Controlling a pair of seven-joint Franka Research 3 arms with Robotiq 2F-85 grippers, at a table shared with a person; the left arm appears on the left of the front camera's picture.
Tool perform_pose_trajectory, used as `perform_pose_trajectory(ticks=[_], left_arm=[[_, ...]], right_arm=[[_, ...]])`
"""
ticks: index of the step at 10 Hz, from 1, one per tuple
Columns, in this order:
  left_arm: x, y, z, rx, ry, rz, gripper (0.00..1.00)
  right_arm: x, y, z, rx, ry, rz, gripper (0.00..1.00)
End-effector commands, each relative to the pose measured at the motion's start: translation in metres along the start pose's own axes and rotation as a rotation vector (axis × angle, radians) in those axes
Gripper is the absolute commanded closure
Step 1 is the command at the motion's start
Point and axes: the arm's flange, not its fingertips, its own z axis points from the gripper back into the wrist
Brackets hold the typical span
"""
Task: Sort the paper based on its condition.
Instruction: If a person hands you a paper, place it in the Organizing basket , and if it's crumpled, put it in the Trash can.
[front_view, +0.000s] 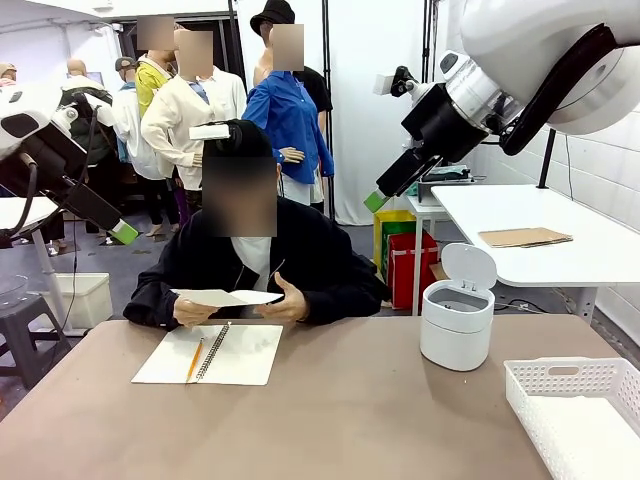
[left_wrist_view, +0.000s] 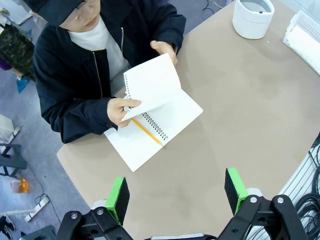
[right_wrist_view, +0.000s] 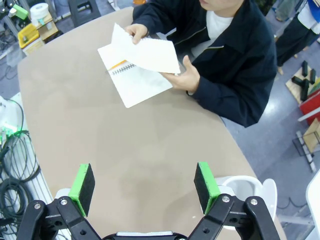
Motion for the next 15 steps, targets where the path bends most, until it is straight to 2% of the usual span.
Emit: perform_pose_trajectory(ticks=[1, 13, 15], left_arm=[[0.0, 0.0, 0.001, 0.005, 0.001, 0.001, 0.0], [0.0, 0.0, 0.001, 0.005, 0.001, 0.001, 0.0], [0.0, 0.0, 0.001, 0.005, 0.001, 0.001, 0.0]], right_arm=[[0.001, -0.001, -0.001, 0.003, -0.008, 0.0, 0.0], [0.0, 0.0, 0.0, 0.0, 0.0, 0.0, 0.0], [-0.004, -0.021, -0.016, 0.077, 0.055, -0.229, 0.0]])
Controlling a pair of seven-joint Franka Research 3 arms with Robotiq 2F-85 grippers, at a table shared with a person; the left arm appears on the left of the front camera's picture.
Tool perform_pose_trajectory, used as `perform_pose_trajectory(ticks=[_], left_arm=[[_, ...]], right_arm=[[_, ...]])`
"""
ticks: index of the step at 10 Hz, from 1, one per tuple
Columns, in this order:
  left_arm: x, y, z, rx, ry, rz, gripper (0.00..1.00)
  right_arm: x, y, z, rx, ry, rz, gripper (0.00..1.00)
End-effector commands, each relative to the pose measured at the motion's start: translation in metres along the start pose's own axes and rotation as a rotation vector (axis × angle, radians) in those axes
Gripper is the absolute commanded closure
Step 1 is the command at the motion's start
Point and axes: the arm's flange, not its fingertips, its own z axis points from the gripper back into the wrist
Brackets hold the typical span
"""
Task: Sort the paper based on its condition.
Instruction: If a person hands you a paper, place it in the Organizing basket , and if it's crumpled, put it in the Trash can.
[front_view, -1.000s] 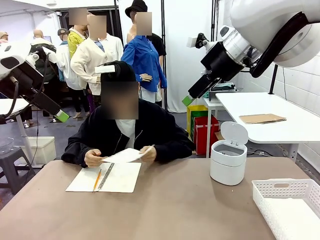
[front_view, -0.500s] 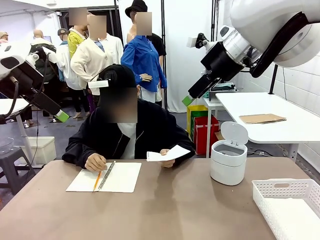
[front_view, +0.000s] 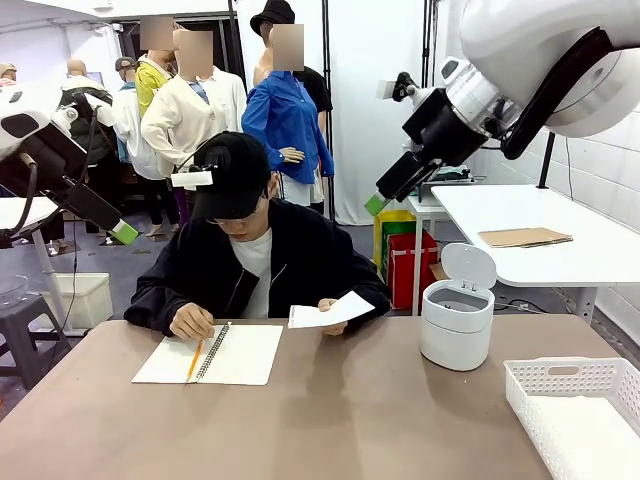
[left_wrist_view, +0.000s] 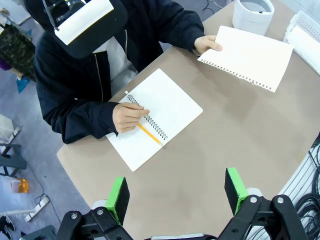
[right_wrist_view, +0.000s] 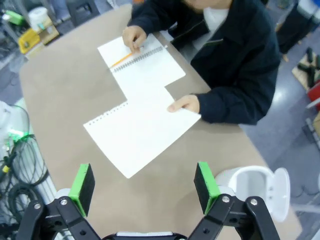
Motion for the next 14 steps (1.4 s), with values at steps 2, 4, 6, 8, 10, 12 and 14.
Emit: perform_pose_trajectory(ticks=[2, 4, 6, 8, 10, 12, 14], left_arm=[[0.0, 0.0, 0.0, 0.005, 0.001, 0.001, 0.0], [0.0, 0.0, 0.0, 0.005, 0.001, 0.001, 0.0], [0.0, 0.0, 0.0, 0.005, 0.001, 0.001, 0.0], [0.0, 0.0, 0.0, 0.005, 0.001, 0.001, 0.0], [0.0, 0.0, 0.0, 0.005, 0.001, 0.001, 0.0], [0.0, 0.0, 0.0, 0.005, 0.001, 0.001, 0.0], [0.0, 0.0, 0.0, 0.005, 0.001, 0.001, 0.0]], right_arm=[[0.0, -0.033, -0.029, 0.126, 0.121, -0.278, 0.0], [-0.006, -0.053, -0.059, 0.234, 0.163, -0.42, 0.0], [-0.008, -0.075, -0.09, 0.316, 0.154, -0.663, 0.0], [-0.018, -0.09, -0.121, 0.363, 0.194, -0.8, 0.0], [-0.034, -0.094, -0.137, 0.354, 0.271, -0.843, 0.0], [-0.041, -0.088, -0.139, 0.329, 0.293, -0.734, 0.0], [-0.043, -0.097, -0.144, 0.354, 0.263, -0.845, 0.0]])
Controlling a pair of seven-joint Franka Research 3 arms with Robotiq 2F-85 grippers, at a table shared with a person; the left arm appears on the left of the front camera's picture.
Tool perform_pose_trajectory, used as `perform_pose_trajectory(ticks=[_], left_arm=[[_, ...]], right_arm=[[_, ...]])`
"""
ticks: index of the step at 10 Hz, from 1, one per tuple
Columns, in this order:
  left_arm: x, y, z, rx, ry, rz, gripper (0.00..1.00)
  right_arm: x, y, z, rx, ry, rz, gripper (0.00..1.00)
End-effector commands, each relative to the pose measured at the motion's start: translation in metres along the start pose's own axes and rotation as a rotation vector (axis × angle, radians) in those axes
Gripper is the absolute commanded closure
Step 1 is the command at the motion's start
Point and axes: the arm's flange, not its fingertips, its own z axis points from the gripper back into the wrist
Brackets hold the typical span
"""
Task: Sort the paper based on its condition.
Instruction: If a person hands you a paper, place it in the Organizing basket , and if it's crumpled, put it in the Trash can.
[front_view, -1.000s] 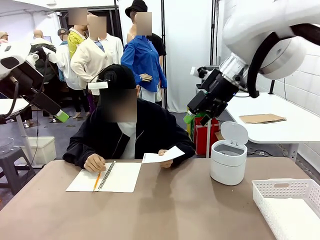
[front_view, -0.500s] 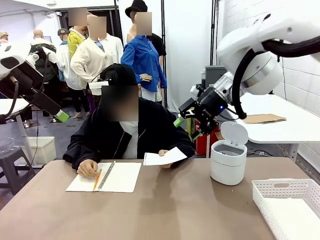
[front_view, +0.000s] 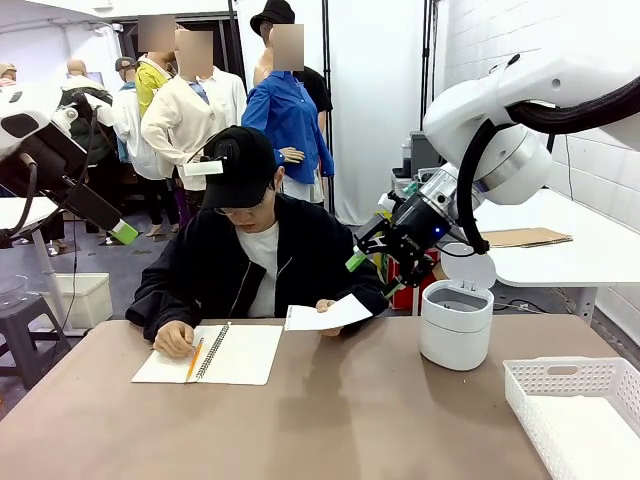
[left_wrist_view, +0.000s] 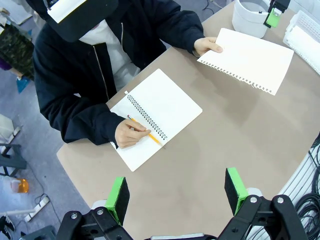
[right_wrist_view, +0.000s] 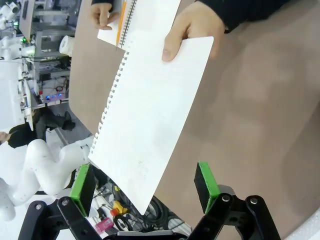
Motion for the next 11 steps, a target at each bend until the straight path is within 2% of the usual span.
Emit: perform_pose_trajectory(ticks=[1, 3, 4, 6, 7, 11], left_arm=[[0.0, 0.0, 0.0, 0.005, 0.001, 0.001, 0.0], [0.0, 0.0, 0.0, 0.005, 0.001, 0.001, 0.0], [0.0, 0.0, 0.0, 0.005, 0.001, 0.001, 0.0], [0.0, 0.0, 0.0, 0.005, 0.001, 0.001, 0.0], [0.0, 0.0, 0.0, 0.005, 0.001, 0.001, 0.0], [0.0, 0.0, 0.0, 0.005, 0.001, 0.001, 0.0]], right_arm=[[0.001, -0.002, 0.001, 0.017, -0.009, -0.019, 0.0], [0.0, -0.002, 0.002, 0.0, -0.003, -0.004, 0.0], [0.004, -0.01, -0.004, 0.059, 0.035, -0.084, 0.0], [0.002, -0.021, -0.017, 0.106, 0.086, -0.151, 0.0], [0.001, -0.028, -0.024, 0.098, 0.086, -0.172, 0.0], [0.001, -0.049, -0.058, 0.245, 0.123, -0.247, 0.0]])
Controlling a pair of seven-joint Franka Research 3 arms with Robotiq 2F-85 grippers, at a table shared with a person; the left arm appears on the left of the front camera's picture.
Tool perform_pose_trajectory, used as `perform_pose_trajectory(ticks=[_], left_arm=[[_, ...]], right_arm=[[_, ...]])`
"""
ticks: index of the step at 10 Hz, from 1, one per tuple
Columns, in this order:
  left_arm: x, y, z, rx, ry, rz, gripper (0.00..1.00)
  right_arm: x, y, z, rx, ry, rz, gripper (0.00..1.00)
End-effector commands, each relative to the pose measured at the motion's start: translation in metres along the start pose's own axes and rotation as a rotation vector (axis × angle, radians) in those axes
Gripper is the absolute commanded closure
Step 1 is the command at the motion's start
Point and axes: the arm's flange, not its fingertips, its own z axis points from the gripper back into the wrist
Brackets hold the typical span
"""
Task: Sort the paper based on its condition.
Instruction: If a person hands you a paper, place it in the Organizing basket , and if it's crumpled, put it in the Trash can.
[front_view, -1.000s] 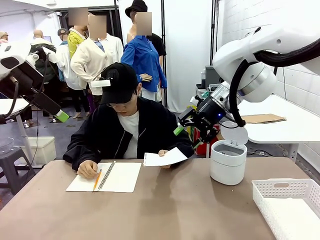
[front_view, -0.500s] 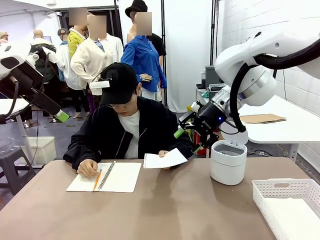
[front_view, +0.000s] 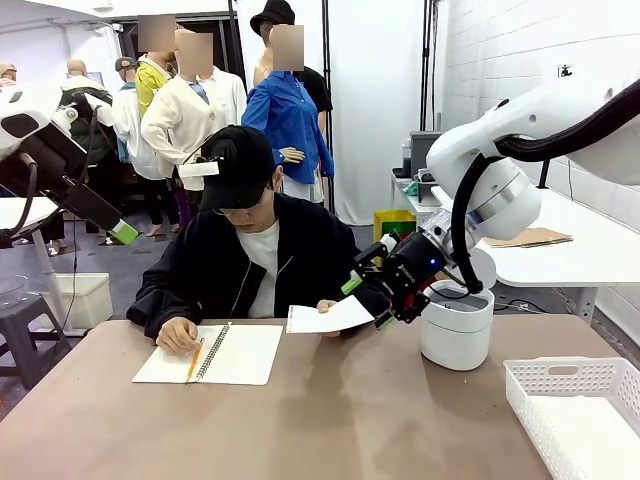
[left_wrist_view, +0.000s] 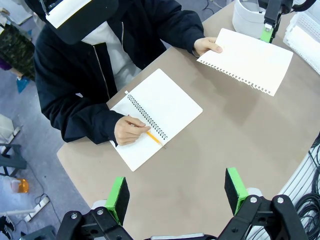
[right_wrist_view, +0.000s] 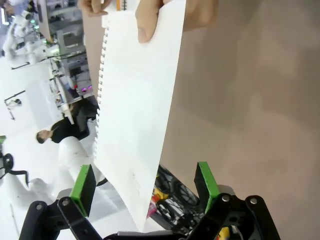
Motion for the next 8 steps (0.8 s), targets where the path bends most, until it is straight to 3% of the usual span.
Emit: perform_pose_trajectory(ticks=[1, 5, 8], left_arm=[[0.0, 0.0, 0.0, 0.005, 0.001, 0.001, 0.0], [0.0, 0.0, 0.0, 0.005, 0.001, 0.001, 0.0], [0.0, 0.0, 0.0, 0.005, 0.001, 0.001, 0.0]], right_arm=[[-0.001, -0.004, -0.01, 0.091, -0.028, -0.036, 0.0], [0.005, -0.012, -0.029, 0.164, -0.03, -0.091, 0.0], [0.002, -0.008, -0.017, 0.128, -0.019, -0.079, 0.0]])
